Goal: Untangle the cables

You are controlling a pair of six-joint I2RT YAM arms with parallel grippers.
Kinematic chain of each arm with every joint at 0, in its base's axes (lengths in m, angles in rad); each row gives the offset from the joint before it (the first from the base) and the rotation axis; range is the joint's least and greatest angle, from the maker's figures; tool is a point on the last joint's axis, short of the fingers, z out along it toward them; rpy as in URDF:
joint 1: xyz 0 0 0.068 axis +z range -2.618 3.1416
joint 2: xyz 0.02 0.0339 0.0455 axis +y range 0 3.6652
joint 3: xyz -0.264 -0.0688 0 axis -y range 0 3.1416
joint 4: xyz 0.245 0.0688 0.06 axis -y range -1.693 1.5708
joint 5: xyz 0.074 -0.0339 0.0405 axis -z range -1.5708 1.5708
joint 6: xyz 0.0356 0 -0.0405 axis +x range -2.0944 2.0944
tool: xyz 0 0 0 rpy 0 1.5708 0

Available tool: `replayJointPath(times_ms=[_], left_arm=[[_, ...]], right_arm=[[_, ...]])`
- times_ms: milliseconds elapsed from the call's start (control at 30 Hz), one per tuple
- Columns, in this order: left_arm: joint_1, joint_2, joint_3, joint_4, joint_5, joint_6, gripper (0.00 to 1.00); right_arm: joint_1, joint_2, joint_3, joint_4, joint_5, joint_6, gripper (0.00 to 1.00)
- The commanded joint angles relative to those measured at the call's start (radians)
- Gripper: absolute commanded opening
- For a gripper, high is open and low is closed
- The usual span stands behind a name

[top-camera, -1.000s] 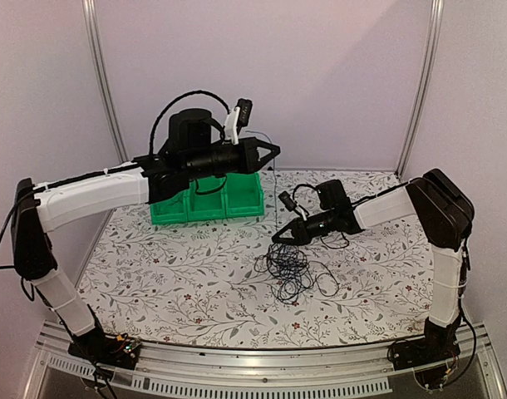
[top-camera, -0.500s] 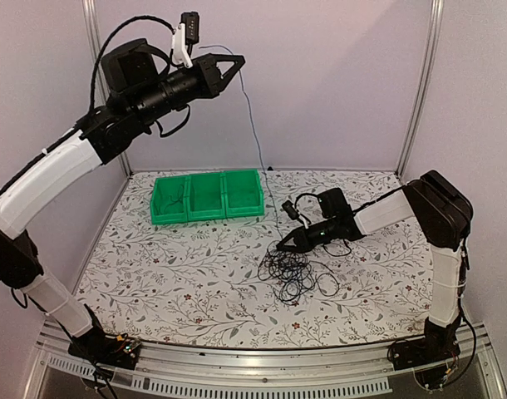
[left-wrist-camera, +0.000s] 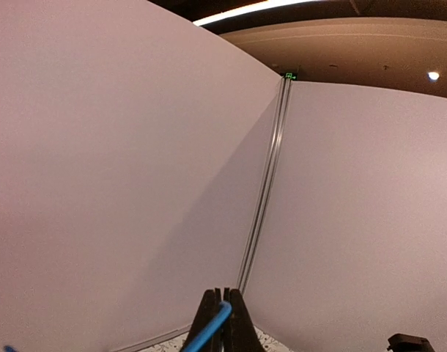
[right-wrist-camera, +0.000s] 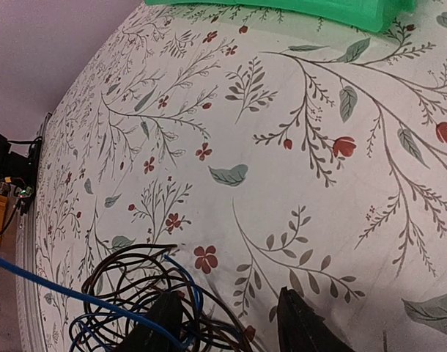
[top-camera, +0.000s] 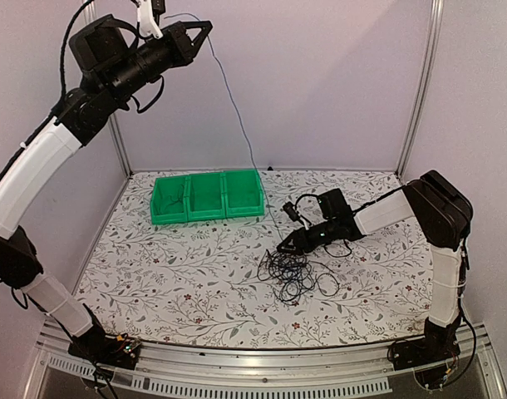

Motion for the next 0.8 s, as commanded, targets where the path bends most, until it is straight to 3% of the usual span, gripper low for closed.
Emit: replayJointPath(times_ms=[0, 367, 600, 767], left_arm=[[0.031, -0.023, 0.01, -0.021, -0.03, 0.011, 0.0], [0.073, -0.038, 0.21, -0.1, -0.123, 0.143, 0.0], [0.097, -0.071, 0.118, -0.127, -0.125, 0.086, 0.0], [0.105, -0.08, 0.077, -0.187, -0.203, 0.066, 0.0]], right_arm=[[0.001, -0.003, 0.002, -0.044, 0.03, -0.037, 0.49], [-0.004, -0.016, 0.009, -0.084, 0.068, -0.076, 0.58], [-0.003, -0.04, 0.028, -0.11, 0.051, -0.113, 0.6], [-0.01, -0.067, 0.12, -0.264, -0.009, -0.177, 0.62]])
